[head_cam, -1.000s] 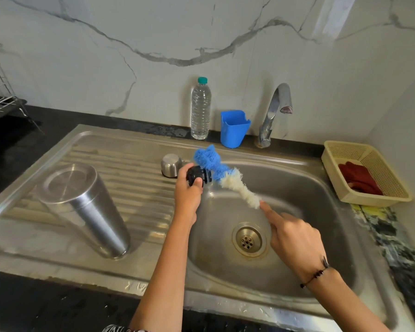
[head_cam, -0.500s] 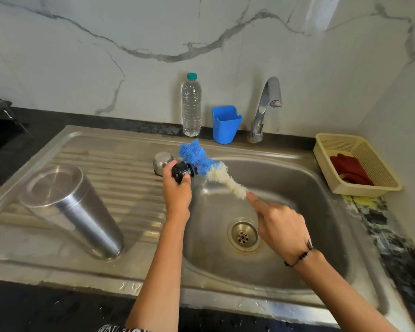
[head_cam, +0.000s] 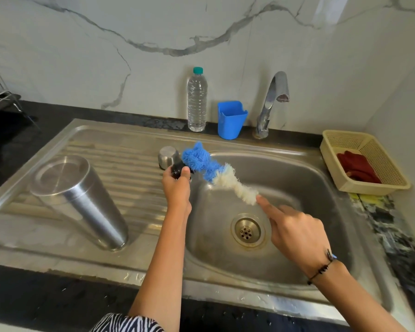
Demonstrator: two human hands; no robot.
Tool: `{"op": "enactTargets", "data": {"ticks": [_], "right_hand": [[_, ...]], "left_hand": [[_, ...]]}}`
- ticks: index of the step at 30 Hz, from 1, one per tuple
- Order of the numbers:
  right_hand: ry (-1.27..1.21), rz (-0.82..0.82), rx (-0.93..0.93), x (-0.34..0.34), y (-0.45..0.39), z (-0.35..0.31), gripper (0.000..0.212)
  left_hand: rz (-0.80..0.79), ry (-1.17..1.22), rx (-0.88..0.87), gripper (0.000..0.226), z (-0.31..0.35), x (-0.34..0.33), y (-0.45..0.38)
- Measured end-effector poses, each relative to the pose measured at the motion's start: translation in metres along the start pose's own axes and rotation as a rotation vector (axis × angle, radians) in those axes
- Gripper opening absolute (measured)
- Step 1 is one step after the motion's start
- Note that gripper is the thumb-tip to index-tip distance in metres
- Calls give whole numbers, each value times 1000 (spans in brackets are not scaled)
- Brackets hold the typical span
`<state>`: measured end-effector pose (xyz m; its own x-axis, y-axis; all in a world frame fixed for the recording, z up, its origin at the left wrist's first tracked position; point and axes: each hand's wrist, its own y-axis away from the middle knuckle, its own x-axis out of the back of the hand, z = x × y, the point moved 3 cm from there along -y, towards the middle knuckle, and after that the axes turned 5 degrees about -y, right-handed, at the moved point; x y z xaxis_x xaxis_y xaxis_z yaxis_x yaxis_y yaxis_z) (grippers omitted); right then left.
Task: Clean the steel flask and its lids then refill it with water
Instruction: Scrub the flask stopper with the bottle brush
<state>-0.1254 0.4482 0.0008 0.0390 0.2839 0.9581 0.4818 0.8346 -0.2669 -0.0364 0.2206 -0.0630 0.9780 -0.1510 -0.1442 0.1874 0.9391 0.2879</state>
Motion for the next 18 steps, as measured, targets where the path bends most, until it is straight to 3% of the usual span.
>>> {"op": "enactTargets", "data": {"ticks": [6,12,18], "right_hand": [[-38,-146,-42,-3,-15,-4,61],[-135,-131,-32,2,2,-3,54],[-152,-195,-121,-1,-7,-2,56]], "left_hand": [[-1,-78,-78,43,5,-5,10],[138,-54,-133,45,10,14,1],[-5,-129,-237,51,11,-5,15]]}}
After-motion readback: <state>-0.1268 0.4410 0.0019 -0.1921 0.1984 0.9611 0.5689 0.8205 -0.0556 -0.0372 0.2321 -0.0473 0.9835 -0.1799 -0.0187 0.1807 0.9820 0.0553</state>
